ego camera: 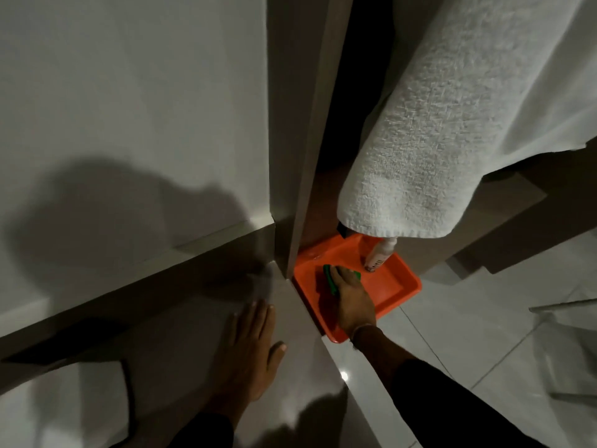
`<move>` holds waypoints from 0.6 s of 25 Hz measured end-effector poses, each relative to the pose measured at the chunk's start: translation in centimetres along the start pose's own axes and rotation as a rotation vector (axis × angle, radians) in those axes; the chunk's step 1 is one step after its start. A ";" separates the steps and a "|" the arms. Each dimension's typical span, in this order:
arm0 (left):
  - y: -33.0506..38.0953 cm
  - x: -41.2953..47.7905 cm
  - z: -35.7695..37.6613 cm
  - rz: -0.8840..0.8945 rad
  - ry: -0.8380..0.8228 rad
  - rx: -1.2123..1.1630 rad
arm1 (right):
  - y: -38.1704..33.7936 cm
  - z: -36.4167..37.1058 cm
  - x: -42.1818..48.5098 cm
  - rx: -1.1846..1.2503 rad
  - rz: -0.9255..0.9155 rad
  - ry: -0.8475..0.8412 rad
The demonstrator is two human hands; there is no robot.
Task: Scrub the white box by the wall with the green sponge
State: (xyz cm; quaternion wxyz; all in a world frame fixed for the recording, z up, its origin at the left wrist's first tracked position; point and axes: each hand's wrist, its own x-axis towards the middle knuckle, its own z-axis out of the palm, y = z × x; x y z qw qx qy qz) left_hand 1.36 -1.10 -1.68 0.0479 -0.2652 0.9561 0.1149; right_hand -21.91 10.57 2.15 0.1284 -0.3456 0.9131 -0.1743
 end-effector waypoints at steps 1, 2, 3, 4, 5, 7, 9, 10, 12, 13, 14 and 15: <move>-0.3 0.3 1.4 0.006 0.011 0.023 | 1.0 1.3 1.6 -0.061 -0.024 -0.025; -0.4 0.4 2.1 0.014 0.009 0.045 | 1.6 2.6 2.7 -0.114 -0.053 -0.057; -0.4 0.3 2.7 0.029 0.024 0.062 | 2.5 4.2 3.5 -0.175 -0.069 -0.082; -0.5 0.2 2.8 0.037 0.035 0.074 | 3.1 5.7 3.7 -0.214 -0.064 -0.097; -0.5 0.1 3.0 0.044 0.054 0.087 | 3.7 7.1 3.7 -0.239 -0.062 -0.087; -0.4 -0.1 3.3 0.040 0.064 0.088 | 4.3 8.5 2.9 -0.235 -0.053 -0.064; -0.6 0.1 3.6 0.045 0.071 0.111 | 4.3 8.1 2.9 -0.263 -0.045 -0.128; -0.5 0.2 3.0 0.047 0.044 0.106 | 3.4 6.8 2.8 -0.244 -0.069 -0.151; -0.6 0.0 2.0 0.047 0.032 0.101 | 2.5 4.9 2.4 -0.201 -0.078 -0.170; -0.6 -0.6 1.6 0.034 0.070 0.113 | 2.0 3.4 1.6 -0.187 -0.088 -0.148; -0.2 -1.2 0.9 0.012 0.088 0.070 | 1.3 1.4 0.0 -0.114 -0.108 -0.070; -0.1 -2.1 0.7 -0.009 0.139 0.051 | 0.4 -0.4 -1.5 0.018 -0.133 -0.012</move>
